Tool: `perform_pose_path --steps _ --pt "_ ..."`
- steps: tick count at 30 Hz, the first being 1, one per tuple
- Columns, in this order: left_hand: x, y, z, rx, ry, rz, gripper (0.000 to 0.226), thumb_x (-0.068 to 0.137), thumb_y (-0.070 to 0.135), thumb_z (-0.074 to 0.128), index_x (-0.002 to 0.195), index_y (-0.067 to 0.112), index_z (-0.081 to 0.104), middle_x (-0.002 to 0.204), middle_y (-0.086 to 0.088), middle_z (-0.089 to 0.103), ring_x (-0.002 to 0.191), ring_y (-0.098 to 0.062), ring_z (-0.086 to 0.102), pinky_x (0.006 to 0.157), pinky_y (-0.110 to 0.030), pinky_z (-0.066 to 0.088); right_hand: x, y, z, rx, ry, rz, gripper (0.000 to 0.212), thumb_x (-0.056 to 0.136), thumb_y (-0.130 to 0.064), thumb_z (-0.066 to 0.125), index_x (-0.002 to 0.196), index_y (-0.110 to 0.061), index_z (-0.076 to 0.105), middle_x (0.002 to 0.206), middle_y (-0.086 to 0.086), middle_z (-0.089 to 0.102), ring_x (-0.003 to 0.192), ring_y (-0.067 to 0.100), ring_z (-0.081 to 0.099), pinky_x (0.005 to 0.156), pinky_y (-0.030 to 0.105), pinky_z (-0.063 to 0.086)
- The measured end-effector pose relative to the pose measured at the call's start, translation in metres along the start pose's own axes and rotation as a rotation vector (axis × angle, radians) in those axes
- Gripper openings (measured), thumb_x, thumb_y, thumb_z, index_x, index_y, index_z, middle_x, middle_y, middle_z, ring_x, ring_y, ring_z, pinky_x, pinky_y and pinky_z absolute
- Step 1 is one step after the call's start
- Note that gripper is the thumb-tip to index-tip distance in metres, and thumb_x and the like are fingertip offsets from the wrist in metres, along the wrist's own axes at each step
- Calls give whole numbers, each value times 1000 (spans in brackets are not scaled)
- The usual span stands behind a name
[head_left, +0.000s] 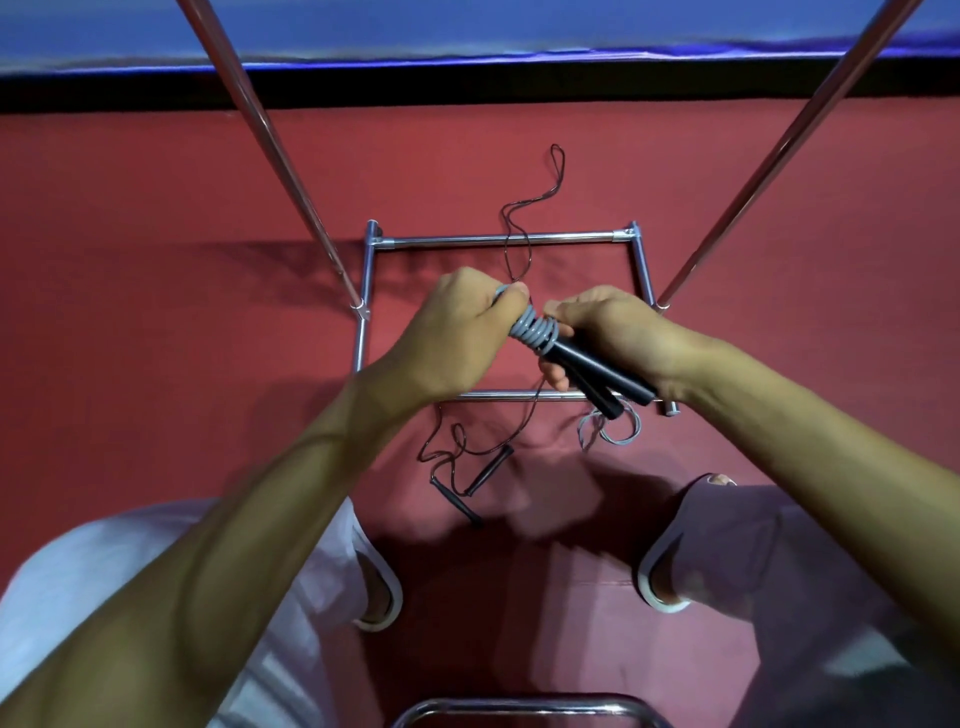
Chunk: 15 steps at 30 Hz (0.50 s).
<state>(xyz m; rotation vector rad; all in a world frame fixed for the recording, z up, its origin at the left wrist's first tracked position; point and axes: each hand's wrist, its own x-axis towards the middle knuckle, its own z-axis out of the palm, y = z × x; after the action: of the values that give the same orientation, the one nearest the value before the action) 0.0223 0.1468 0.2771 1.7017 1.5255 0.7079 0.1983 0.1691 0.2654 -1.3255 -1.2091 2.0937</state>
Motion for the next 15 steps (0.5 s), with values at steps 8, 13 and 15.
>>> perform_pose_path --steps 8,13,15 --pt "0 2 12 -41 193 -140 59 97 41 54 51 17 26 51 5 22 49 -16 19 48 -34 19 -4 -13 9 -520 214 -243 46 112 -27 37 75 -5 54 52 10 56 40 15 46 45 24 37" --pt "4 3 19 -170 157 -157 54 92 53 48 56 14 40 55 -4 30 51 -20 23 51 -35 23 -3 -19 4 -576 237 -254 46 111 -25 39 73 -5 54 52 12 59 41 16 50 45 23 40" --pt "1 5 22 -171 137 -156 50 89 50 46 57 13 43 55 -5 31 51 -19 24 51 -34 23 -3 -20 6 -450 208 -239 45 111 -18 39 77 4 58 52 16 58 38 17 52 42 21 39"
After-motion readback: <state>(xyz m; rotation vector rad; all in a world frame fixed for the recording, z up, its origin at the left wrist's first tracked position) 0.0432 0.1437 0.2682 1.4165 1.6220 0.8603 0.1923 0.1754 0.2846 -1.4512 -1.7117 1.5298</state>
